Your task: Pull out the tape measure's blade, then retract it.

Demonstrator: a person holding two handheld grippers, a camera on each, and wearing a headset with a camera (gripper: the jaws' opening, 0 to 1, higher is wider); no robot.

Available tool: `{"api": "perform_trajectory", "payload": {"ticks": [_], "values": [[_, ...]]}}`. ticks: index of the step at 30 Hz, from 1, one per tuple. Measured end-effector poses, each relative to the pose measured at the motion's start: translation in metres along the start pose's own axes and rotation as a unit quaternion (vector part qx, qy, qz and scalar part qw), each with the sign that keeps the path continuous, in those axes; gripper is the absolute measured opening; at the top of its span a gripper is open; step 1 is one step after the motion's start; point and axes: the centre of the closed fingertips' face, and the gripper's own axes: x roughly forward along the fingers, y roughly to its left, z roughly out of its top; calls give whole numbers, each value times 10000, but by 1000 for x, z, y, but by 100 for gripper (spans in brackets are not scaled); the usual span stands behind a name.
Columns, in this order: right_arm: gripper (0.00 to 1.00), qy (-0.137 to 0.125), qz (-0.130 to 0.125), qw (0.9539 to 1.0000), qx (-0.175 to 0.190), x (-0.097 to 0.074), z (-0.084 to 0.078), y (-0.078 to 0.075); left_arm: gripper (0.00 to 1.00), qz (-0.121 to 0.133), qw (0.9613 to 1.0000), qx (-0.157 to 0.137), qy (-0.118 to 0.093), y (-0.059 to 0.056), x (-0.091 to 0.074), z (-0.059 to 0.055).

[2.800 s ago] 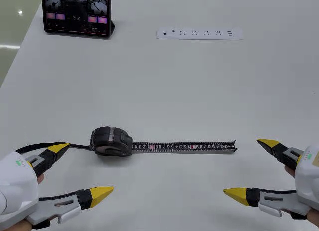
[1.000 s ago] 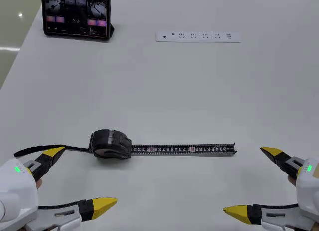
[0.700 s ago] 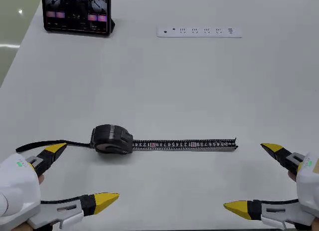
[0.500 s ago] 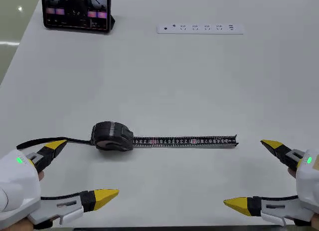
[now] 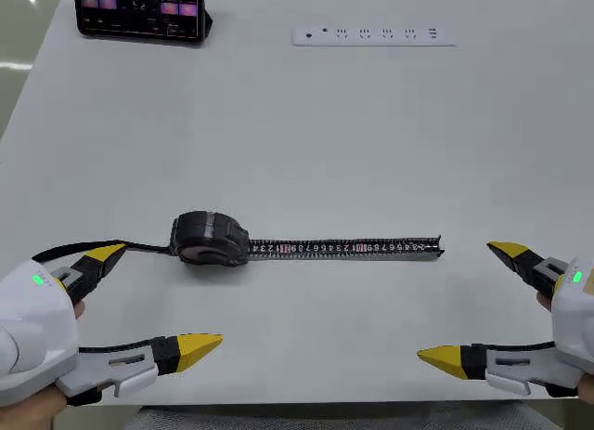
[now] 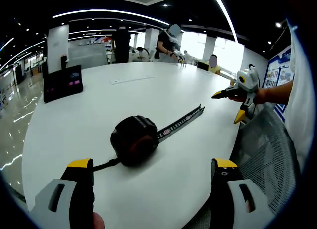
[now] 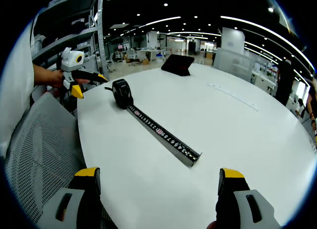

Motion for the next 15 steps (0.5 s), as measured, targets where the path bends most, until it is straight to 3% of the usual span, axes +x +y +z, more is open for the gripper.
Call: {"api": "perform_trajectory", "payload": {"ticks": [15], "values": [[99, -2, -32, 10000, 30, -1, -2, -1, 96, 14, 10000, -16, 9, 1, 0, -1]]}}
